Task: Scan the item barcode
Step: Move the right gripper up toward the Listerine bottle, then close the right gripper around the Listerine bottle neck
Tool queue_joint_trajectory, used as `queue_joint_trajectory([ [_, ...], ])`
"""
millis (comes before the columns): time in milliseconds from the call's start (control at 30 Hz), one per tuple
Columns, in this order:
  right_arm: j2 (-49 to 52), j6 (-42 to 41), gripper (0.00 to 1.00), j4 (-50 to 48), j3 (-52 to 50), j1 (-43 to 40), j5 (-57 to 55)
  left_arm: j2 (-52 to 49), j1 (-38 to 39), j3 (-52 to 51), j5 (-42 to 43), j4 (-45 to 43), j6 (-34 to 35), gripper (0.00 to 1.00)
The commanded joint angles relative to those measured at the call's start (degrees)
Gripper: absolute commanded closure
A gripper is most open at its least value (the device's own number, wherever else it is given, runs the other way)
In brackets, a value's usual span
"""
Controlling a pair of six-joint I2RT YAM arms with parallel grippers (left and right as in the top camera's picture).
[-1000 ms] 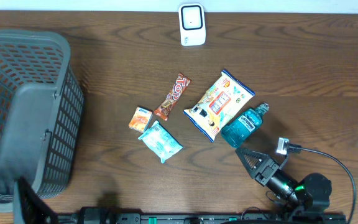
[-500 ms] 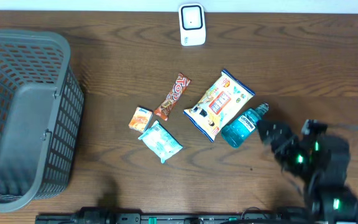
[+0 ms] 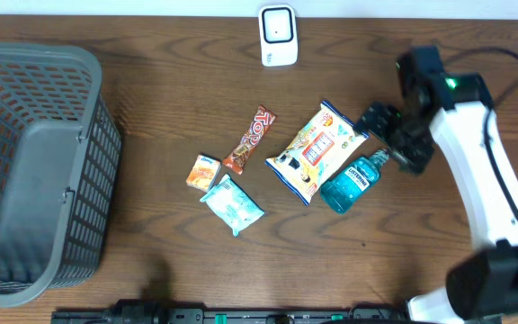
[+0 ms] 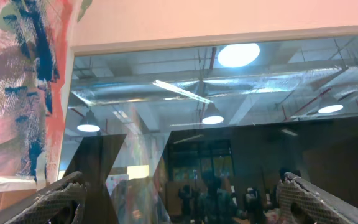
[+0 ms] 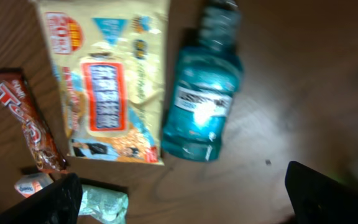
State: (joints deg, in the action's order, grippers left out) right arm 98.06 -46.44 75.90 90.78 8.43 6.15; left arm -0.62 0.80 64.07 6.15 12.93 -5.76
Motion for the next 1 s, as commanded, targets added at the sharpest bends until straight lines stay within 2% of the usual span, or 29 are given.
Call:
queue_joint_trajectory([
  [0, 4.02, 5.25, 0.01, -2.69, 2.34, 1.68, -2.14, 0.44, -0.26, -0.11, 0.92, -0.37, 0.70, 0.02],
  [100, 7.41, 4.85, 0.01, -4.94, 2.32, 1.84, -1.42, 0.44, -0.26, -0.11, 0.90, -0.39, 0.70, 0.02],
  [233, 12.68, -4.63, 0.01, -2.78, 2.32, 1.75, -1.49, 0.44, -0.26, -0.11, 0.92, -0.37, 0.70, 0.02],
  [333, 16.63, -7.63, 0.01, -0.46, 2.34, 1.75, -1.55, 0.44, -0.26, -0.11, 0.90, -0.37, 0.70, 0.02],
  [533, 21.77, -10.38, 0.02, 3.15, 2.34, 1.73, -5.22, 0.44, -0.26, -0.11, 0.92, -0.37, 0.72, 0.02],
  [967, 22.73, -13.33, 0.05, -0.20, 2.49, 1.75, -9.66, 0.44, -0.26, -0.11, 0.92, -0.35, 0.72, 0.02],
])
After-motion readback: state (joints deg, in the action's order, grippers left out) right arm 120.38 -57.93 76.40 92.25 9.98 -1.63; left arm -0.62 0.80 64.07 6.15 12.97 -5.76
